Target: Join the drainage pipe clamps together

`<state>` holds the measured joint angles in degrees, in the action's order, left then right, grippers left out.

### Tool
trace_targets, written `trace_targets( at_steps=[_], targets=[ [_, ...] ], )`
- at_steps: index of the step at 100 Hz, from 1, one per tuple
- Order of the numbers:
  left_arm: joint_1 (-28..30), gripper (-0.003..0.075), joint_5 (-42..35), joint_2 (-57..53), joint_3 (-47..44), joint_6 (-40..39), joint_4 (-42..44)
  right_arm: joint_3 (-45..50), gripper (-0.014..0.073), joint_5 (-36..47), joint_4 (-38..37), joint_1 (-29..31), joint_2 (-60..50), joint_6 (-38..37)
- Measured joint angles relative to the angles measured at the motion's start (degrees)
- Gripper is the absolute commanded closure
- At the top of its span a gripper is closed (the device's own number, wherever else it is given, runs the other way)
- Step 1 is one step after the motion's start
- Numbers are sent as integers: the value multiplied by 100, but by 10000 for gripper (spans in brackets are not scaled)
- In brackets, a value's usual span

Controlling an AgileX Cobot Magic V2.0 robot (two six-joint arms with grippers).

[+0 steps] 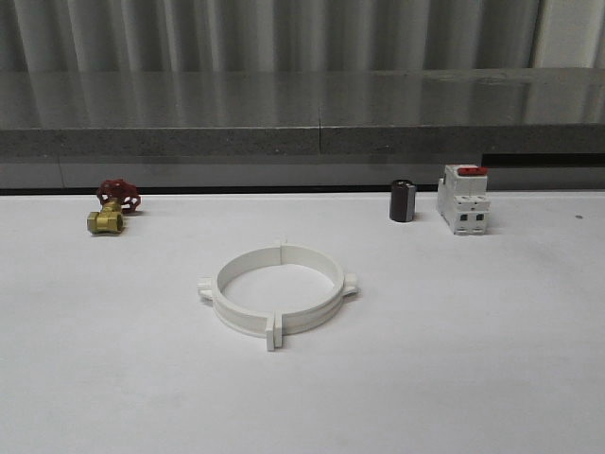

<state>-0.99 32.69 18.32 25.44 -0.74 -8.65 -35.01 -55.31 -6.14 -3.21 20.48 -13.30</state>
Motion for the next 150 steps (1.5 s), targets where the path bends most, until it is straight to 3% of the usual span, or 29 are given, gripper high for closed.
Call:
trace_targets(
  at_steps=[70,108,127,150],
  targets=[
    [0,740,0,0,-4,0,0,66,711,-20,-48,0,-39,9],
    [0,740,0,0,-4,0,0,1565,711,2473,-22,66,-948,130],
    [0,740,0,0,-4,0,0,2502,711,3370,435,266,-1696,688],
    [0,740,0,0,-4,0,0,3445,711,4356,701,266,-2101,803]
  ],
)
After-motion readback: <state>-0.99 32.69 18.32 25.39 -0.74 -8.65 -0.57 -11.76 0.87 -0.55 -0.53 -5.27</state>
